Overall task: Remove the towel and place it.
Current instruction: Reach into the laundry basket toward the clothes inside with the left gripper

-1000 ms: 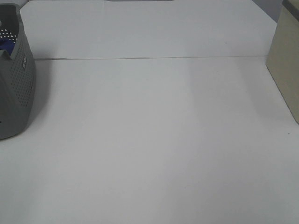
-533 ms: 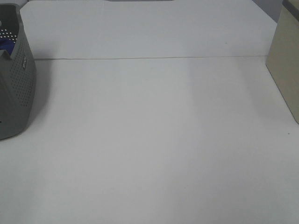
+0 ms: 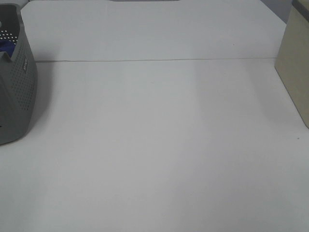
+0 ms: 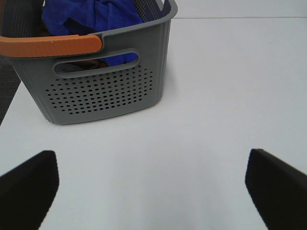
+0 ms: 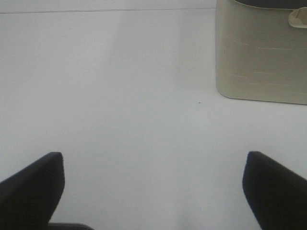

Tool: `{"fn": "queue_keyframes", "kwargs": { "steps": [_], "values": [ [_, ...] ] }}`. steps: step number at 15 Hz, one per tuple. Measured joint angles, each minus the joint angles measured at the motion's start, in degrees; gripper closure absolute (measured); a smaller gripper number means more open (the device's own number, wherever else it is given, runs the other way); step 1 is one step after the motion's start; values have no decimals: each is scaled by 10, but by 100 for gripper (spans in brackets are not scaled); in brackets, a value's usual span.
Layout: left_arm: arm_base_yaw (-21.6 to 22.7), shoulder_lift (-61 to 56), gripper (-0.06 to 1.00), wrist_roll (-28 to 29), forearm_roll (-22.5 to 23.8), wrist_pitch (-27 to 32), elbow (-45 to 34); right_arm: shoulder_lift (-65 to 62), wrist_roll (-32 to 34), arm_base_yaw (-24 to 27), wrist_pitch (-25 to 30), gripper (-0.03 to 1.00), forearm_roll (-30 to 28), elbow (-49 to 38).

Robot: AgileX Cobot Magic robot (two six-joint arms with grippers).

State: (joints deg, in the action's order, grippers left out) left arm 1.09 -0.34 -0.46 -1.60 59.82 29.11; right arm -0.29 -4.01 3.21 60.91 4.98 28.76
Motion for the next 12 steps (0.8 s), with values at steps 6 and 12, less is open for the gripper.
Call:
{"fn": "queue_keyframes", "kwargs": {
  "steps": [6,12],
  "values": [
    [0,0,-4,0,0,0,0,0,0,0,0,0,0,0],
    [0,0,-4,0,0,0,0,0,0,0,0,0,0,0]
  ]
}}
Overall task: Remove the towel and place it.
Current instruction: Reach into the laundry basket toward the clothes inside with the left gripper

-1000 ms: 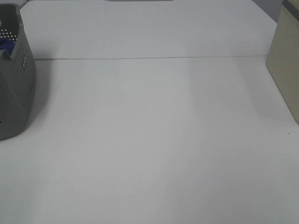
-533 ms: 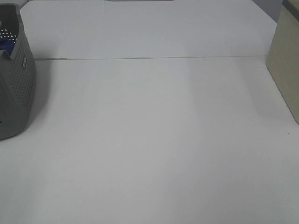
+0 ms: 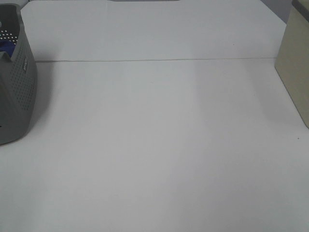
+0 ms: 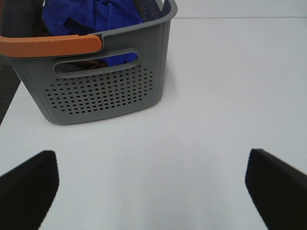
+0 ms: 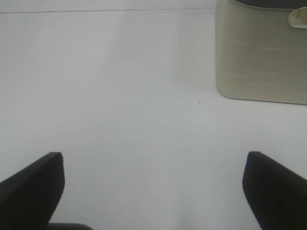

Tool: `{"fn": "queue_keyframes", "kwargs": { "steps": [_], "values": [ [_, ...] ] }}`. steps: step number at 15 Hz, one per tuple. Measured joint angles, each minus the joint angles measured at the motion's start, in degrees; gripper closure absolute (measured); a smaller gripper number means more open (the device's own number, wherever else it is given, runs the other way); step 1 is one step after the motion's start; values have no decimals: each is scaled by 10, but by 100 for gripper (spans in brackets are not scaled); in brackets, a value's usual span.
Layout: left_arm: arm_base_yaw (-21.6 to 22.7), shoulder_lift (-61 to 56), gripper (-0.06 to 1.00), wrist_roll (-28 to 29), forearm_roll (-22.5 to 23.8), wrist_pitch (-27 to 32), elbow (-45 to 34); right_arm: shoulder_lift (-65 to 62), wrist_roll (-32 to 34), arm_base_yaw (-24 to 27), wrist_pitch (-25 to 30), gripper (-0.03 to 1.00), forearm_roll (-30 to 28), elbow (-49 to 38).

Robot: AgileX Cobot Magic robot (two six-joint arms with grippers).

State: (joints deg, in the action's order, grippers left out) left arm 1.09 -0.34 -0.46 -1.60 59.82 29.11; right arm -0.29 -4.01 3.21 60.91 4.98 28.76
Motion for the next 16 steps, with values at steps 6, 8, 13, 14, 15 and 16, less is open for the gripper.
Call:
{"fn": "queue_keyframes", "kwargs": {
  "steps": [6,8,13,14,15,16],
  "values": [
    [0,3,-4,-1,0,1,0,0,0,0,0,0,0,0],
    [0,49,-4,-22,-1,19,19,0,0,0,0,0,0,0],
    [0,234,-4,-151,16,30,136,0,0,0,0,0,0,0],
    [0,266,-4,-174,28,23,167,0,0,0,0,0,0,0],
    [0,297,-4,-199,41,6,194,0,0,0,0,0,0,0],
    [0,352,-4,-253,76,-48,229,0,0,0,0,0,0,0]
  ]
}}
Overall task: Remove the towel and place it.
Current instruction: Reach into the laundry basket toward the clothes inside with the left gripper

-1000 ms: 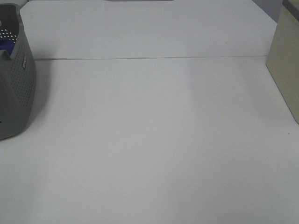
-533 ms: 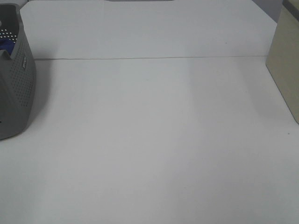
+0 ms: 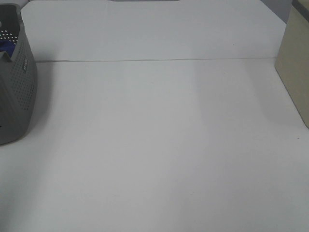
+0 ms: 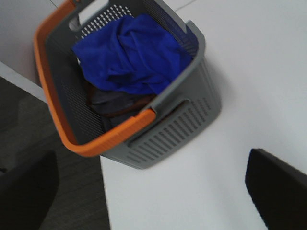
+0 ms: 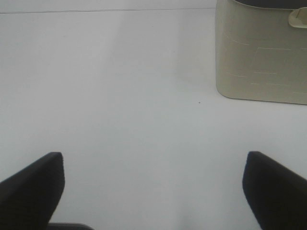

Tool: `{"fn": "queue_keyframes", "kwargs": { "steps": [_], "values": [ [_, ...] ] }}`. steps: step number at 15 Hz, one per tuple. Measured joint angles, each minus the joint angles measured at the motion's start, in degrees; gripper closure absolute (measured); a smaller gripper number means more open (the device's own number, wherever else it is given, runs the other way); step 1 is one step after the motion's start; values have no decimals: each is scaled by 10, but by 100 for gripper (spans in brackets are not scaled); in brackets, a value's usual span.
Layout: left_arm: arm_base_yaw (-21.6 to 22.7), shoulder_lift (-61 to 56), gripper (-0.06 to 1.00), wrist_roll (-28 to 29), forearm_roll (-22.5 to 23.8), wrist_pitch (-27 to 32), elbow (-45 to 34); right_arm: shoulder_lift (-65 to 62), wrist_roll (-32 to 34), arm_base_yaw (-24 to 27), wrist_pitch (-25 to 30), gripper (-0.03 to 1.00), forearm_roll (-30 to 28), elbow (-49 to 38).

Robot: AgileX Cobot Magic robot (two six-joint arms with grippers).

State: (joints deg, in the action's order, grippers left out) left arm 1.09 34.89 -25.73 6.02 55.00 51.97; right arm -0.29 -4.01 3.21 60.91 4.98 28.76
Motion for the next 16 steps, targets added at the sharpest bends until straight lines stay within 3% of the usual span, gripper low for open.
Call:
{"fn": "queue_keyframes", "kwargs": {
  "steps": [4,9,11,12,16],
  "values": [
    [0,103,-4,-80,22,-58,41,0,0,0,0,0,0,0],
    [0,253,-4,-174,48,-60,85,0,0,0,0,0,0,0],
    [-1,312,-4,-185,98,-60,119,0,0,0,0,0,0,0],
    [-1,362,-4,-187,170,-58,152,0,0,0,0,0,0,0],
    [-1,438,-4,-211,292,-52,194,0,0,0,0,0,0,0]
  ]
}}
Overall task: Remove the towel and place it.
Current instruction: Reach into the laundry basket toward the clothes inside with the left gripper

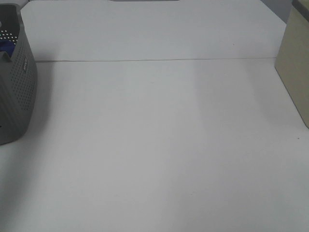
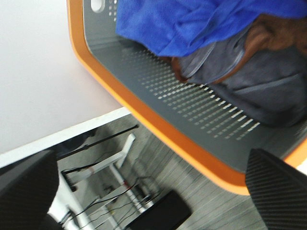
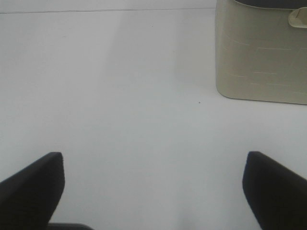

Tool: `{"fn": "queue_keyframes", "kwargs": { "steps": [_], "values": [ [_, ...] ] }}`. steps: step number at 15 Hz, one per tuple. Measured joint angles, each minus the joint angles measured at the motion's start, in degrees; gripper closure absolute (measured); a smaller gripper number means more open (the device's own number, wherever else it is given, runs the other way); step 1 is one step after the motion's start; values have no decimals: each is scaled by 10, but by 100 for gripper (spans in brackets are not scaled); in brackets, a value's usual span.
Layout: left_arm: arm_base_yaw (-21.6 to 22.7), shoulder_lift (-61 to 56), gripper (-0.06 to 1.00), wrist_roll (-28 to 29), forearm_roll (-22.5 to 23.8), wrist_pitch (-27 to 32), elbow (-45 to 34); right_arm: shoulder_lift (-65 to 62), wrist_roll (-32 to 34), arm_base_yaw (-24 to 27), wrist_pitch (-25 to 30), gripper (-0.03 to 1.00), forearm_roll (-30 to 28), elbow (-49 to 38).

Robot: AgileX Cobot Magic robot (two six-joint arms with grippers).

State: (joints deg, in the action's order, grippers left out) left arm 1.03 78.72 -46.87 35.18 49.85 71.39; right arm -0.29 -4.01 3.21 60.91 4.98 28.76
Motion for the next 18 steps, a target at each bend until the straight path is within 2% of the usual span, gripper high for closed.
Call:
{"fn": "queue_keyframes", "kwargs": {
  "steps": [3,5,8,11,15,18],
  "values": [
    [0,45,-4,-32,52,-14,2,0,0,0,0,0,0,0],
    [1,78,-4,-36,69,-45,2,0,0,0,0,0,0,0],
    [1,119,-4,-36,70,-105,2,0,0,0,0,0,0,0],
    [3,159,-4,-36,70,-117,3,0,0,0,0,0,0,0],
    [52,205,-4,-35,69,-135,3,0,0,0,0,0,0,0],
    [73,229,-4,-36,70,-170,3,0,0,0,0,0,0,0]
  ]
}}
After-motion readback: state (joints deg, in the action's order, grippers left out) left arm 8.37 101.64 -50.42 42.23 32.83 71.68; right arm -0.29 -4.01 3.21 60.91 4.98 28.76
